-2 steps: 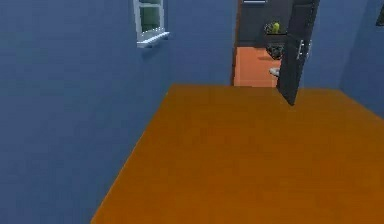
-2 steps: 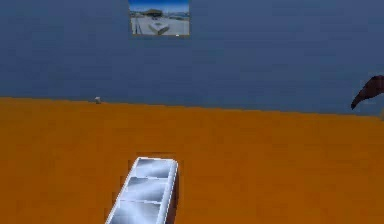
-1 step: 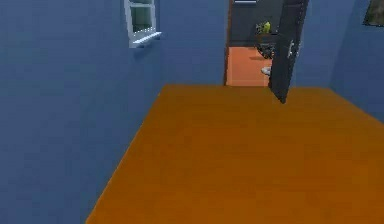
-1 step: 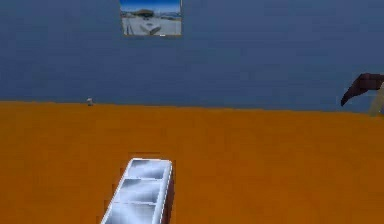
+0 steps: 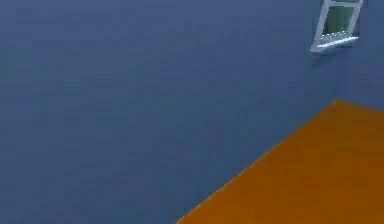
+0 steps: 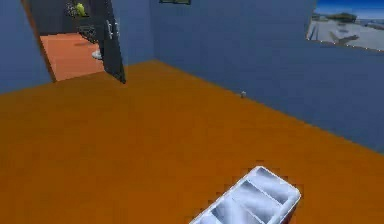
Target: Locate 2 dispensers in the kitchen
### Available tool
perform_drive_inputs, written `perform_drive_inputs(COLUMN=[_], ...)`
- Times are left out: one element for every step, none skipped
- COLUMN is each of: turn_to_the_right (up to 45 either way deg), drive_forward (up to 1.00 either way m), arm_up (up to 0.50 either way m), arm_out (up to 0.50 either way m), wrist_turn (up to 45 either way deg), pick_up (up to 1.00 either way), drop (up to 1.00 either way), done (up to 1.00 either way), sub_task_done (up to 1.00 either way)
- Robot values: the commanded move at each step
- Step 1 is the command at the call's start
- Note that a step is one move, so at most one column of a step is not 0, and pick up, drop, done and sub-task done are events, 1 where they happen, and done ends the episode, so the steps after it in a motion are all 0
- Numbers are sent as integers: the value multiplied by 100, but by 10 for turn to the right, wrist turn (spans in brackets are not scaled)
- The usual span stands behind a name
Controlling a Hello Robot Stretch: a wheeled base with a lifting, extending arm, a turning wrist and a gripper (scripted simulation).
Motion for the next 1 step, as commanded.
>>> perform_drive_inputs(turn_to_the_right=[-450], drive_forward=[0], arm_up=[0], arm_out=[0], wrist_turn=[0], pick_up=[0], drop=[0], done=[0], sub_task_done=[0])
